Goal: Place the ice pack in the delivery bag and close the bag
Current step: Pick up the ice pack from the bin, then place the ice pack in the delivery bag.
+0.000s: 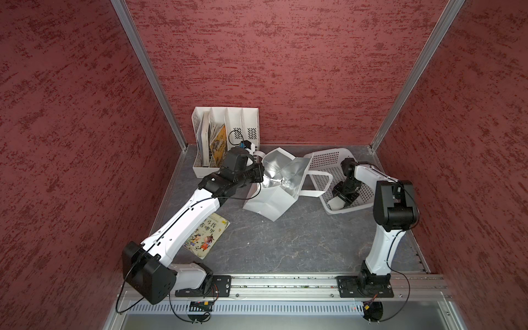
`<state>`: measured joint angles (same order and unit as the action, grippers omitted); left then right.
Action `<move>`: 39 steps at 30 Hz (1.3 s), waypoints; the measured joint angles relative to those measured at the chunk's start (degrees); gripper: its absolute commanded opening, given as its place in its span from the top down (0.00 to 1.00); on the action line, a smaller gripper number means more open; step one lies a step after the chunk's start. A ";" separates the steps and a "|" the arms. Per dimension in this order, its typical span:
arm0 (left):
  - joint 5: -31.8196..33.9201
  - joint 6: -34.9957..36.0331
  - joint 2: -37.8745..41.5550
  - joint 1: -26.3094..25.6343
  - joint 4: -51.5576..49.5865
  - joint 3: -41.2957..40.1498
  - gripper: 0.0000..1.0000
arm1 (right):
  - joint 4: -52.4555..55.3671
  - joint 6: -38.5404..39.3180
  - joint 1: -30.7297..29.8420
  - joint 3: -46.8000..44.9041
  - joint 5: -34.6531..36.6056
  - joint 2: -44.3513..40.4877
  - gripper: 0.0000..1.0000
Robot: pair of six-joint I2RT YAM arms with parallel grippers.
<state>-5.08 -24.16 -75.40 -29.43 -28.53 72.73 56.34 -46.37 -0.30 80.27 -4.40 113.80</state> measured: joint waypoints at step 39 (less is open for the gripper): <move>-1.40 0.42 -0.87 1.14 1.99 -0.42 1.00 | 5.22 19.63 -38.01 42.40 5.03 -6.34 0.25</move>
<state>-6.48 -23.75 -76.27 -28.29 -26.55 72.31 61.56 -26.74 -38.30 122.67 0.62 107.46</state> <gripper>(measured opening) 0.045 0.745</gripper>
